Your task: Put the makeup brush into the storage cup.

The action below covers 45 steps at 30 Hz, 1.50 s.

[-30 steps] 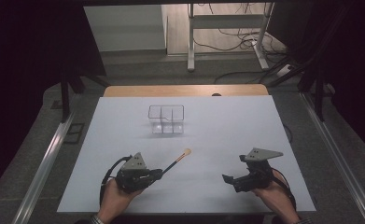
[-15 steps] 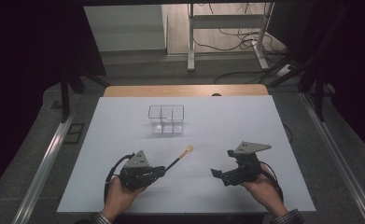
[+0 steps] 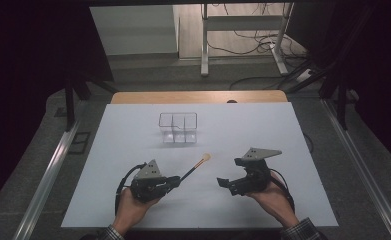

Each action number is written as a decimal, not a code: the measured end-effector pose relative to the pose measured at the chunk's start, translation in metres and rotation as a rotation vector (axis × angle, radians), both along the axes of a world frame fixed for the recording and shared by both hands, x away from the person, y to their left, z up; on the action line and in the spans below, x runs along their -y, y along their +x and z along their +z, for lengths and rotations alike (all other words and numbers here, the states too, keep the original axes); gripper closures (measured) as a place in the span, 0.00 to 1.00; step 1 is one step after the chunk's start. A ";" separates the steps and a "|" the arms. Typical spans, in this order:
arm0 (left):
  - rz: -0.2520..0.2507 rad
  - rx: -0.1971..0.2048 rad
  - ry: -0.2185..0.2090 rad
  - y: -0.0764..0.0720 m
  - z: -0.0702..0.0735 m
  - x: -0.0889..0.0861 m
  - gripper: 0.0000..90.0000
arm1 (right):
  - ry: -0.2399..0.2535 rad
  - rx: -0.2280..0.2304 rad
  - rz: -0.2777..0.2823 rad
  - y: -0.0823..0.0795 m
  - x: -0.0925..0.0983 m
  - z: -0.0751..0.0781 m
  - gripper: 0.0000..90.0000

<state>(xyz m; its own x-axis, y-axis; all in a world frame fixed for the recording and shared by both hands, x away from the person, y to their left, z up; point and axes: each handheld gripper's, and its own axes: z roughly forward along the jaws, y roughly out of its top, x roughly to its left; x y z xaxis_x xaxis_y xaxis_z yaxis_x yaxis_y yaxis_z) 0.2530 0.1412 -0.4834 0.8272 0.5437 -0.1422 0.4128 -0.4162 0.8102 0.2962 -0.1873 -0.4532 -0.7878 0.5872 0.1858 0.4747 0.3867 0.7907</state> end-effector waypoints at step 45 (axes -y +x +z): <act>-0.050 -0.004 -0.006 0.004 0.000 0.019 0.40 | 0.250 -0.262 0.149 0.024 -0.040 -0.004 0.93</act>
